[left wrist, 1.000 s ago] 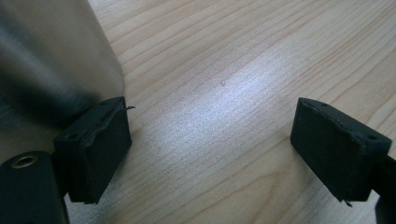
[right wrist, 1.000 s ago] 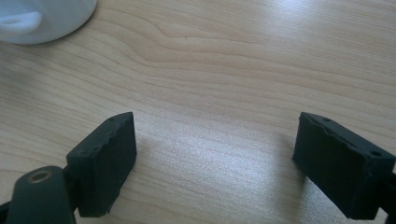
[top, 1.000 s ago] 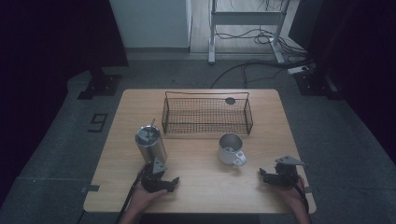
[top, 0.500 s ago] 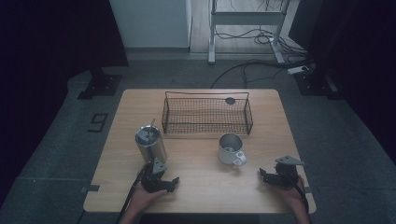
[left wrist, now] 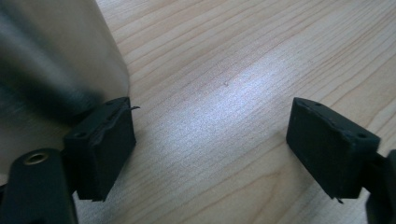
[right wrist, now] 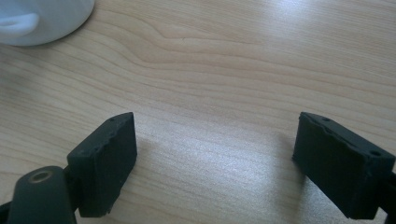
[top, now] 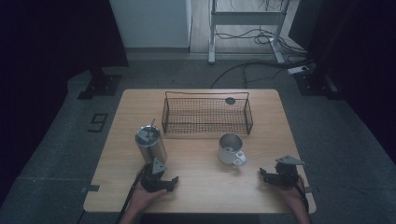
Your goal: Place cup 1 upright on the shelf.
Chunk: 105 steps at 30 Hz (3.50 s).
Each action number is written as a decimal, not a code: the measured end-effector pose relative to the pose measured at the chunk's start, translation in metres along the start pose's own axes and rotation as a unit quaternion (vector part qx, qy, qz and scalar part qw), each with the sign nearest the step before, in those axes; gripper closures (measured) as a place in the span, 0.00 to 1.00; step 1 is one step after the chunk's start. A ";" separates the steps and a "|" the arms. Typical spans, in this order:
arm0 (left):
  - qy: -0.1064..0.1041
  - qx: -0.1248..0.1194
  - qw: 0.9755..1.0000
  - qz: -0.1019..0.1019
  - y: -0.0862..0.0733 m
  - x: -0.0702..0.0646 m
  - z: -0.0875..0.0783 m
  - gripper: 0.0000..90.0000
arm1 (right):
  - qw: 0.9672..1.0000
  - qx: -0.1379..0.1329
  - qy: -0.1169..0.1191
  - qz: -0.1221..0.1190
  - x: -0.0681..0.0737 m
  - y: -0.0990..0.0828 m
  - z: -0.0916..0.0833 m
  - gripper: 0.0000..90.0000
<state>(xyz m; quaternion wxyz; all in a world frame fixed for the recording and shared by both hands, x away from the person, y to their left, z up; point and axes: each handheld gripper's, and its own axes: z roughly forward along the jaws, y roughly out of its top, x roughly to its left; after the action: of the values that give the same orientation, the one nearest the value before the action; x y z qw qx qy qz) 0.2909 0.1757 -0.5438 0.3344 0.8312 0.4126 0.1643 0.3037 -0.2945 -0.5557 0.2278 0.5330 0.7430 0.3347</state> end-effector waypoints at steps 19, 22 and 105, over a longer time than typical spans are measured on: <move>-0.011 -0.056 0.998 -0.017 0.009 0.013 -0.040 0.17 | 1.000 0.000 -0.002 0.000 -0.001 0.000 0.001 0.14; -0.013 -0.056 0.998 -0.020 0.009 0.016 -0.044 0.17 | 1.000 -0.001 -0.002 0.000 -0.001 0.000 0.001 0.14; 0.011 -0.098 0.991 -0.091 0.035 0.083 -0.054 0.01 | 1.000 0.000 -0.009 0.008 -0.001 0.001 0.001 0.15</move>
<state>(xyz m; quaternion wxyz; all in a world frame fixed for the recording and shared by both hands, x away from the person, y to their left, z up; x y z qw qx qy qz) 0.3318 0.2488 -0.4810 0.4231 0.7519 0.4718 0.1820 0.3048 -0.2953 -0.5557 0.2317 0.5415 0.7368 0.3320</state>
